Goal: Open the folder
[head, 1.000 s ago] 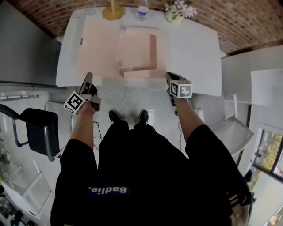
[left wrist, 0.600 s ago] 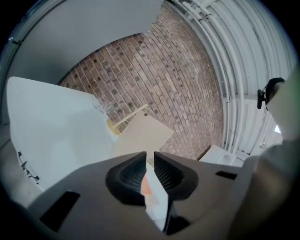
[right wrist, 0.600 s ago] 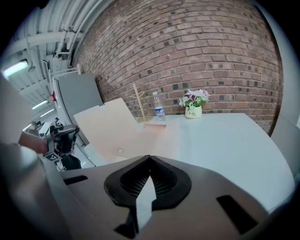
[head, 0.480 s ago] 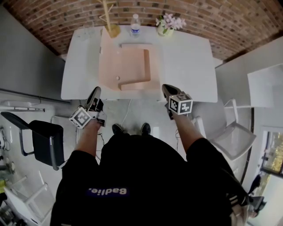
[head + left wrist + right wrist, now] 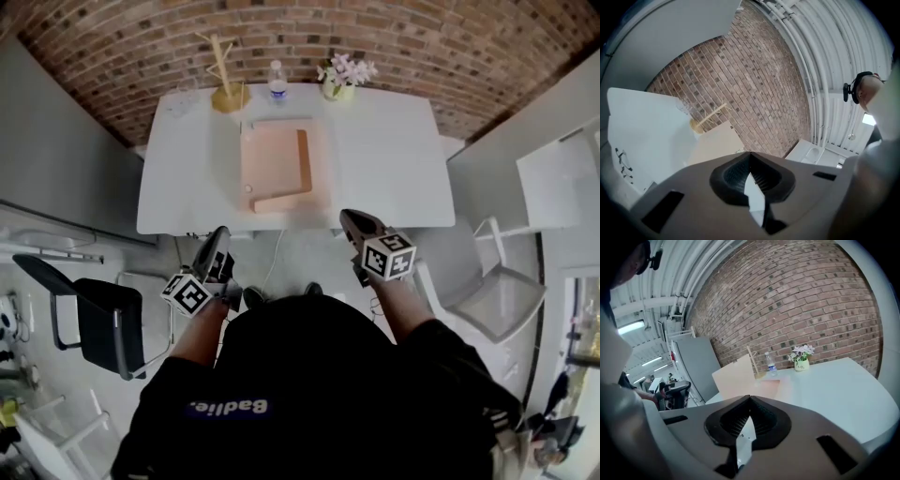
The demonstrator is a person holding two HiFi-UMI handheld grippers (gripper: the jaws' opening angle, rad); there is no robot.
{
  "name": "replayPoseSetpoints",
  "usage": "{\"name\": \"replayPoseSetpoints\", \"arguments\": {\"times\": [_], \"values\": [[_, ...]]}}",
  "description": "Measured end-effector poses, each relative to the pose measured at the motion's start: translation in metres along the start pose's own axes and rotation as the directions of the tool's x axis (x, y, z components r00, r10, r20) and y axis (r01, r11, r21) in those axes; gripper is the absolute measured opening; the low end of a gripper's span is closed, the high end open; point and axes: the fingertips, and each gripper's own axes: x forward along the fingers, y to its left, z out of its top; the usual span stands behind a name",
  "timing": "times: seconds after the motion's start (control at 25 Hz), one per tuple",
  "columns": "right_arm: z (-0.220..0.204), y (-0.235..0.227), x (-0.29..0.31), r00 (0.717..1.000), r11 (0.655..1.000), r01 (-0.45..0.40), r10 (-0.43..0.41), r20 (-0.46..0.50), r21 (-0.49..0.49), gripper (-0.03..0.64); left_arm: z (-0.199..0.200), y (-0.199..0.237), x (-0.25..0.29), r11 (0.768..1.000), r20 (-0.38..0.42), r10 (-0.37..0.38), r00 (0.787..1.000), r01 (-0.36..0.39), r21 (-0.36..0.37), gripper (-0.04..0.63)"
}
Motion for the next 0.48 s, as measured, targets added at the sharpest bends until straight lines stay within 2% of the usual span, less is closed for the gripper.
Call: {"name": "replayPoseSetpoints", "arguments": {"times": [0.2,0.48], "values": [[0.005,0.026,-0.015,0.998,0.998,-0.064,0.064,0.015,-0.002,0.028,0.0,-0.023,-0.005,0.999,0.005,0.002,1.0,-0.002,0.034,0.003],[0.027,0.054,-0.031,0.99,0.993,-0.117,0.119,0.074,-0.028,0.028,-0.002,-0.06,0.007,0.994,-0.048,-0.024,0.999,0.029,0.105,0.002]]}}
